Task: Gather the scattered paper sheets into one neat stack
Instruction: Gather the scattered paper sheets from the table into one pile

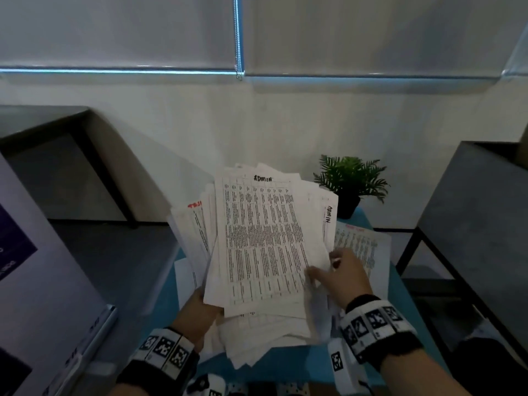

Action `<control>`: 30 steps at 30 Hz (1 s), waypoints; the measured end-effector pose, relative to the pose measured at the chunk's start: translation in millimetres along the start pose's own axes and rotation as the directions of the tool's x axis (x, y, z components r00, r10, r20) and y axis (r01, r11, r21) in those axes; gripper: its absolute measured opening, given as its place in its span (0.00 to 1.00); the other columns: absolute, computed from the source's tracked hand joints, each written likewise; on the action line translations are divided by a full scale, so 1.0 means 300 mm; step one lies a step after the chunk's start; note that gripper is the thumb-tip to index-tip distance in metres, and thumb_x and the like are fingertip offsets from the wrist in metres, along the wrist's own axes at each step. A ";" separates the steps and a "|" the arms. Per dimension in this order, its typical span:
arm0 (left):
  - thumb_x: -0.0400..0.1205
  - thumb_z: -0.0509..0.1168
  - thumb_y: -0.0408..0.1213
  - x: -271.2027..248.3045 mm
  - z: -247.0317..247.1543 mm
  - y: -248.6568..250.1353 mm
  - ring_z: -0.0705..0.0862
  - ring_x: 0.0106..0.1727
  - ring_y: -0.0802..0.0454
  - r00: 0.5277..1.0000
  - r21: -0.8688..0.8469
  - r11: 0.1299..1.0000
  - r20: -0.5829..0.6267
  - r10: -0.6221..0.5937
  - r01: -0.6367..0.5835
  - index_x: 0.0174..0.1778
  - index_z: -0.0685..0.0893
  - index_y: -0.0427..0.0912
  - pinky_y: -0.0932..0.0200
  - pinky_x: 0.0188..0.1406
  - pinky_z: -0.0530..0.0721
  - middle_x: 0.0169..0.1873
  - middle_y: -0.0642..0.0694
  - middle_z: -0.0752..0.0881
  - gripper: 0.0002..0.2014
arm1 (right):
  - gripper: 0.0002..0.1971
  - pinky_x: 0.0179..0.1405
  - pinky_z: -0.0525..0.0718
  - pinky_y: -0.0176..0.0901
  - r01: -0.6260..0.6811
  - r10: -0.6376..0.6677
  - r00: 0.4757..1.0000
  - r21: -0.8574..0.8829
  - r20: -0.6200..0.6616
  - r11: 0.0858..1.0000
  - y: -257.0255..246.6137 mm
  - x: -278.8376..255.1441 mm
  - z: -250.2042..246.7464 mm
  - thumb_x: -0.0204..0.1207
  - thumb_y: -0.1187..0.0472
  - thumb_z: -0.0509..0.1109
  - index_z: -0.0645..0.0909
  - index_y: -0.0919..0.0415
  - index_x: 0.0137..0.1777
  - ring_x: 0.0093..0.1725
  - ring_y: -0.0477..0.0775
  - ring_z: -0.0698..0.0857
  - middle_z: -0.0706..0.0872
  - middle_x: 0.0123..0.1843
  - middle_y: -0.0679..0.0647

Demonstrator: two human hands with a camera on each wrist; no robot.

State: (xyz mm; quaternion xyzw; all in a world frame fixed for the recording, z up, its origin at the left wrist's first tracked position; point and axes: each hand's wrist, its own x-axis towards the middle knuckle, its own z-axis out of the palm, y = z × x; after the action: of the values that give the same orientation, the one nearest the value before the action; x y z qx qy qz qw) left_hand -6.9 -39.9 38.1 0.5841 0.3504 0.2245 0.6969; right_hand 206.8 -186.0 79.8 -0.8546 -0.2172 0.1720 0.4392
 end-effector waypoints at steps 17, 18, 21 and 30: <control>0.80 0.68 0.37 0.034 0.030 0.015 0.90 0.48 0.54 0.990 0.055 0.997 0.129 -0.061 0.055 0.49 0.86 0.49 0.63 0.44 0.87 0.43 0.50 0.93 0.05 | 0.15 0.57 0.84 0.63 -0.370 0.101 0.897 0.609 0.430 0.701 0.104 -0.002 -0.036 0.71 0.75 0.70 0.82 0.73 0.59 0.51 0.68 0.89 0.90 0.51 0.69; 0.81 0.67 0.38 0.040 0.045 0.024 0.90 0.48 0.55 0.988 0.052 0.997 0.142 -0.064 0.057 0.51 0.86 0.50 0.63 0.46 0.87 0.43 0.51 0.92 0.06 | 0.14 0.55 0.85 0.63 -0.358 0.119 0.912 0.623 0.392 0.695 0.114 0.006 -0.033 0.71 0.76 0.69 0.82 0.73 0.57 0.49 0.67 0.89 0.90 0.49 0.69; 0.72 0.71 0.45 0.096 0.071 0.034 0.87 0.57 0.47 0.992 0.012 0.997 0.104 -0.075 0.074 0.60 0.84 0.46 0.48 0.61 0.84 0.54 0.44 0.90 0.20 | 0.14 0.55 0.84 0.61 -0.330 0.183 0.941 0.664 0.283 0.671 0.150 0.039 -0.037 0.71 0.74 0.71 0.81 0.74 0.57 0.46 0.65 0.88 0.89 0.48 0.69; 0.80 0.67 0.39 0.331 -0.112 -0.115 0.79 0.65 0.42 0.943 0.489 0.832 -0.315 -0.110 0.261 0.70 0.76 0.37 0.52 0.66 0.76 0.67 0.36 0.79 0.23 | 0.62 0.43 0.89 0.53 -0.365 0.144 0.929 0.790 0.340 0.493 0.291 0.189 -0.132 0.25 0.51 0.91 0.77 0.68 0.69 0.50 0.63 0.87 0.85 0.59 0.66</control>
State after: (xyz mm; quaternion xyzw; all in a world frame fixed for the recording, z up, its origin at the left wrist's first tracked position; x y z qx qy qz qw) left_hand 29.4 46.5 -20.4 0.6778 0.5465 0.1296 0.4744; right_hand 293.3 -228.5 23.8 -0.5330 -0.0265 0.4152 0.7368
